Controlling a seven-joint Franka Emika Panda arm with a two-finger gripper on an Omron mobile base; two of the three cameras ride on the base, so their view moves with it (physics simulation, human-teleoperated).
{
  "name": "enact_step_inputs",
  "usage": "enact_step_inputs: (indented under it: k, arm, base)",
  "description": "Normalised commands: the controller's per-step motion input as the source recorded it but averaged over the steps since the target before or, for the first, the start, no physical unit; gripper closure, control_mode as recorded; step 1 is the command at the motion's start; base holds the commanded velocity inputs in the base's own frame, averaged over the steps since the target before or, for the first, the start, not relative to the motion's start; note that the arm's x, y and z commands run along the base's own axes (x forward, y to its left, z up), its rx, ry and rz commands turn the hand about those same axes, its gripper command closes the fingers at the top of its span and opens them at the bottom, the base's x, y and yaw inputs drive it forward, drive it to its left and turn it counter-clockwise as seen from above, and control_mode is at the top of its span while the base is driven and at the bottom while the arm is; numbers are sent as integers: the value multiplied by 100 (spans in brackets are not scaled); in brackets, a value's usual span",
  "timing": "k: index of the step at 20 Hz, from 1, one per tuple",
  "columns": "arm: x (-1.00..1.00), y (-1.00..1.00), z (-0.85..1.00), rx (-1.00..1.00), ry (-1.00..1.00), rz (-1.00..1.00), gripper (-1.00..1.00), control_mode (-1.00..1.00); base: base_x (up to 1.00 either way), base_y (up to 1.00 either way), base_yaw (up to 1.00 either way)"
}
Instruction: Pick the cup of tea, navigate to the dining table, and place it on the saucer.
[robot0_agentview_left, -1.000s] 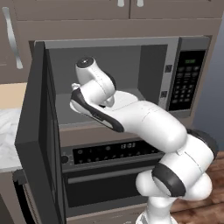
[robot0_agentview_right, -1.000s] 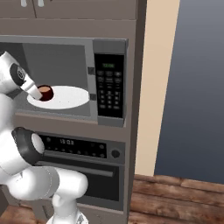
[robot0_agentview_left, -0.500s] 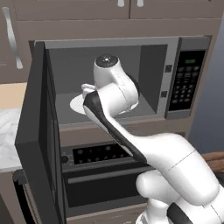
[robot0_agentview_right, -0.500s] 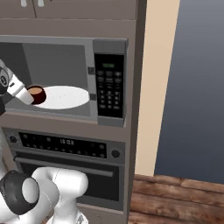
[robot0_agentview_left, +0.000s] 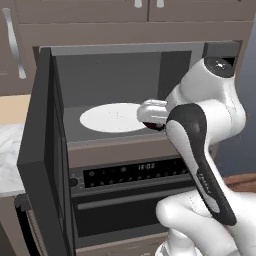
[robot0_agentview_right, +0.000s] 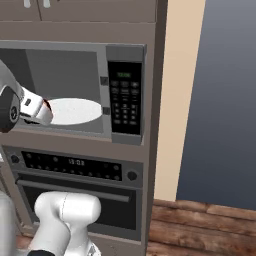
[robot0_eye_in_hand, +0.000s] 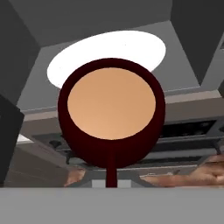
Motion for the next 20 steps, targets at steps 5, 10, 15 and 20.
enact_step_inputs:
  k: [5, 10, 15, 20]
  arm:
    - [-100, -42, 7, -5, -5, 47, 100, -100]
    - [-83, -1, 2, -3, 0, 25, 100, -100]
    - [-17, 0, 0, -1, 0, 1, 100, -100]
    - [0, 0, 0, 0, 0, 0, 100, -100]
  base:
    - [0, 0, 0]
    - [0, 0, 0]
    - [0, 0, 0]
    - [0, 0, 0]
